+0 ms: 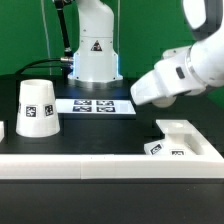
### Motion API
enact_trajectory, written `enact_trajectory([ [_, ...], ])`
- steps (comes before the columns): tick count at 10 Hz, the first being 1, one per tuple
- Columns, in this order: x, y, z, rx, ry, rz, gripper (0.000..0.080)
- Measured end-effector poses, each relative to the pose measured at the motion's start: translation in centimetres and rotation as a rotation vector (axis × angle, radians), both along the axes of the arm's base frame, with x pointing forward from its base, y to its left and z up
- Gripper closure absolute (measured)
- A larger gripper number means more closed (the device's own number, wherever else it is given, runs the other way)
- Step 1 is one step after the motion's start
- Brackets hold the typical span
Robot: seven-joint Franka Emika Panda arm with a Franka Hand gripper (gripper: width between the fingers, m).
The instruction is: Assemble lamp
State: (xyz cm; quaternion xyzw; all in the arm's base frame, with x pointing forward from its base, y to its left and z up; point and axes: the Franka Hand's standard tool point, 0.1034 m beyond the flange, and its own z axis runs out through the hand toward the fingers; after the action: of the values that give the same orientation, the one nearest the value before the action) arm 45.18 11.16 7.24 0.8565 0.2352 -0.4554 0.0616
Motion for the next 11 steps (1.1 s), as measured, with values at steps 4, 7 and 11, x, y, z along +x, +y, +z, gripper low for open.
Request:
enact_trajectory([
  [4,1.5,-0.5,0.7,0.011,-0.068,-0.023,0.0226],
  [7,3.0,-2.6,2.1,0.108,-0.203,-0.014,0.0226],
  [11,6.4,-4.3,4.1,0.2,-0.459,-0.018,0.0226],
])
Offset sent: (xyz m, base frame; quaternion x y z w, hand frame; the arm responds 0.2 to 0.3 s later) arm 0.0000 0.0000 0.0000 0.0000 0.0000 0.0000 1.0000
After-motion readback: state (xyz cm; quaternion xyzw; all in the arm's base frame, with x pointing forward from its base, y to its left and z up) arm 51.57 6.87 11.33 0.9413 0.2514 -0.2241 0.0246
